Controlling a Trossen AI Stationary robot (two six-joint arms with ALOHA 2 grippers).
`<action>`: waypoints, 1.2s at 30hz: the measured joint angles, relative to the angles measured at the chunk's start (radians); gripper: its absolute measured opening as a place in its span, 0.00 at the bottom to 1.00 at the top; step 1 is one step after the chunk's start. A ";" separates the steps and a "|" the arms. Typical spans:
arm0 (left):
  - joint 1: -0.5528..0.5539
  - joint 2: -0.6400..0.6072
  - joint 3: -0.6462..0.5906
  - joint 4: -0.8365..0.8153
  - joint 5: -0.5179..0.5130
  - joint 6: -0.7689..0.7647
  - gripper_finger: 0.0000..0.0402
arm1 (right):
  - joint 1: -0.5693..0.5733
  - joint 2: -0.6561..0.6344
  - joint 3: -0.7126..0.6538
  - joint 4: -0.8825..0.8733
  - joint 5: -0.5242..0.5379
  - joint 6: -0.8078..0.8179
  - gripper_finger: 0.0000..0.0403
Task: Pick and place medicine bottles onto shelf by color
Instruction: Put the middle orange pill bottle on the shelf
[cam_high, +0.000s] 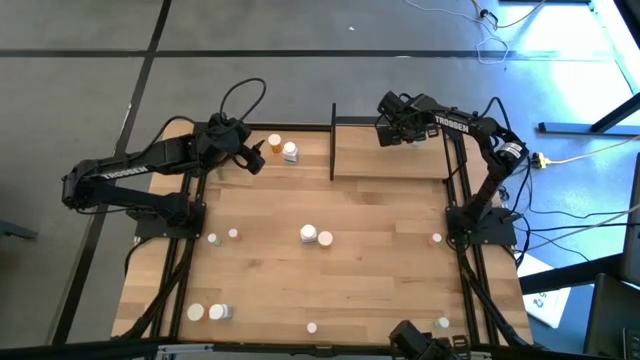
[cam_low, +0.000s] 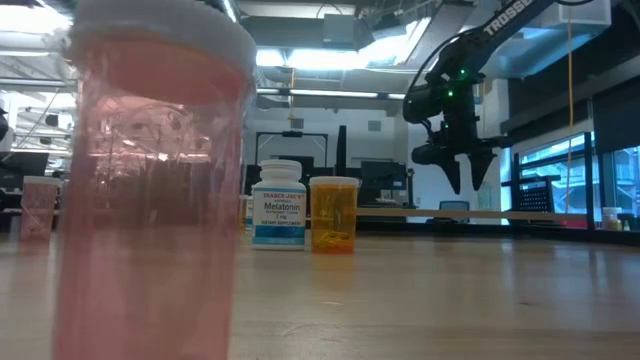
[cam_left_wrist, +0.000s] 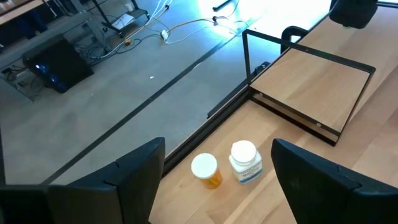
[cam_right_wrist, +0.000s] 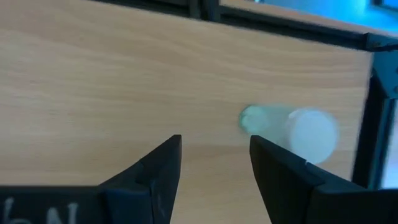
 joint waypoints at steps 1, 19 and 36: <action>0.000 0.000 0.000 0.000 0.000 0.000 0.72 | 0.005 0.000 0.000 0.000 -0.007 0.000 0.48; 0.000 0.000 0.000 0.000 0.000 0.000 0.72 | 0.023 0.000 0.000 -0.010 0.002 0.025 0.48; 0.000 0.000 0.000 -0.002 -0.001 0.001 0.72 | 0.172 -0.147 -0.002 -0.022 -0.125 -0.143 0.48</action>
